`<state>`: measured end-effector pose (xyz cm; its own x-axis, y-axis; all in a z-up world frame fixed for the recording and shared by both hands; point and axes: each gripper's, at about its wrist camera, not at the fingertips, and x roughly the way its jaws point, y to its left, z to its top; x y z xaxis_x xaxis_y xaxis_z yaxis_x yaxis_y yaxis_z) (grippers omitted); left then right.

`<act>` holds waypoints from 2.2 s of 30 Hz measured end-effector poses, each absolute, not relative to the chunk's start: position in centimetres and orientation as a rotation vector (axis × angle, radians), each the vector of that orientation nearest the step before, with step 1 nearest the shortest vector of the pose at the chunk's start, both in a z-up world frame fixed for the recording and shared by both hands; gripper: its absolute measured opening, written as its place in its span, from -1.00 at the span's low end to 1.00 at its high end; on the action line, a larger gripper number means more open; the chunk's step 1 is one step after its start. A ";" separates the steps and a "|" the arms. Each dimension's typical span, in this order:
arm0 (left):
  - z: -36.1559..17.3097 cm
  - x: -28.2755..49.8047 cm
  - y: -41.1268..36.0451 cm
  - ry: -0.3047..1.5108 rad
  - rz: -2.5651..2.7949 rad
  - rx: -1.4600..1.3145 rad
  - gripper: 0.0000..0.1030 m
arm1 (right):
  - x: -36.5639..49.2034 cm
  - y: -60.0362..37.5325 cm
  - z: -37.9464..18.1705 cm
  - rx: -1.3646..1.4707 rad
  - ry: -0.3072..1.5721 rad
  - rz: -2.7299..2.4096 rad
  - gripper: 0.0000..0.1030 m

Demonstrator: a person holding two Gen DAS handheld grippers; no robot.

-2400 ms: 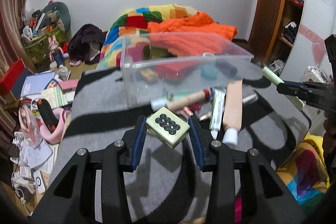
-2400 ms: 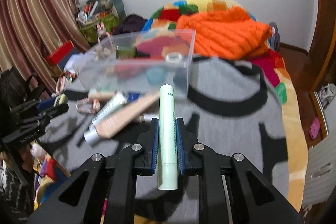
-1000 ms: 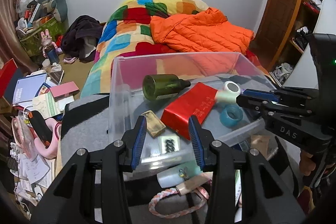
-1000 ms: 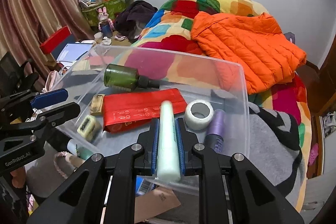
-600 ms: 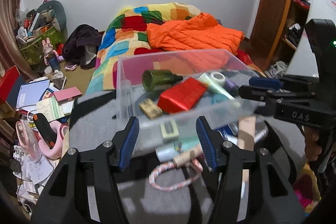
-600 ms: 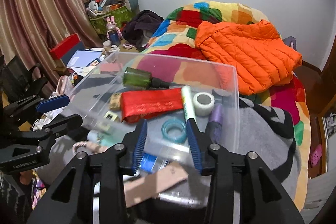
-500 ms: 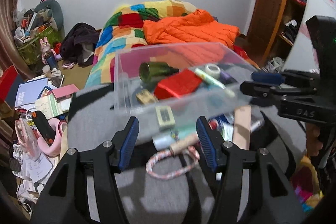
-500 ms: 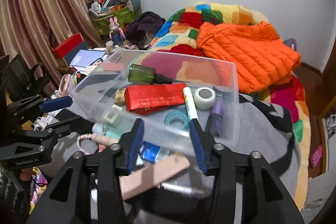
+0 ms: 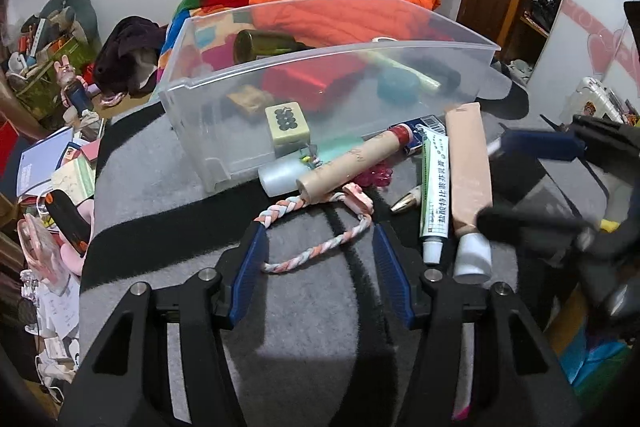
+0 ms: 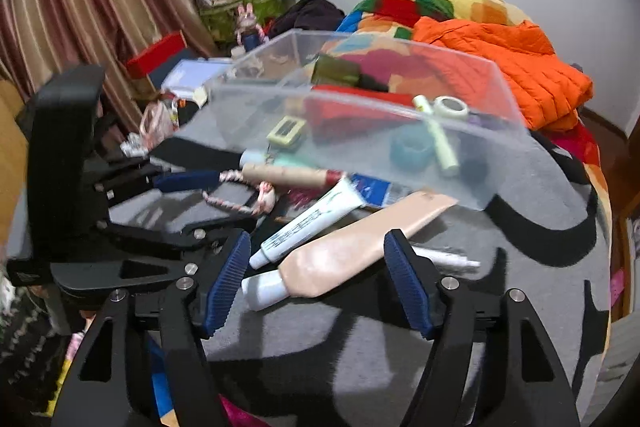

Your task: Organize objects

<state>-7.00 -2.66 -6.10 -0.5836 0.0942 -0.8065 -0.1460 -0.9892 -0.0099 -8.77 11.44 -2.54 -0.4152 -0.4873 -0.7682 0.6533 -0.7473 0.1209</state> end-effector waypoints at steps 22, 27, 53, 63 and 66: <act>-5.4 -1.6 -5.0 0.113 2.670 -1.387 -0.35 | -8.6 19.0 -4.7 1.218 0.274 -2.242 0.05; -5.8 -3.5 -3.9 0.065 2.658 -1.412 -0.15 | -8.8 18.6 -4.6 1.198 0.257 -2.234 0.05; -4.2 -2.5 -4.9 -0.117 2.877 -1.299 -0.95 | -8.1 19.5 -2.0 1.014 0.157 -2.325 -0.46; 1.1 -1.2 -4.8 -0.112 2.947 -1.075 -0.95 | -8.3 19.6 1.5 0.902 0.111 -2.359 -0.46; 2.3 -1.6 -4.8 -0.101 2.964 -1.030 -0.95 | -9.0 19.3 2.6 0.867 0.100 -2.369 -0.46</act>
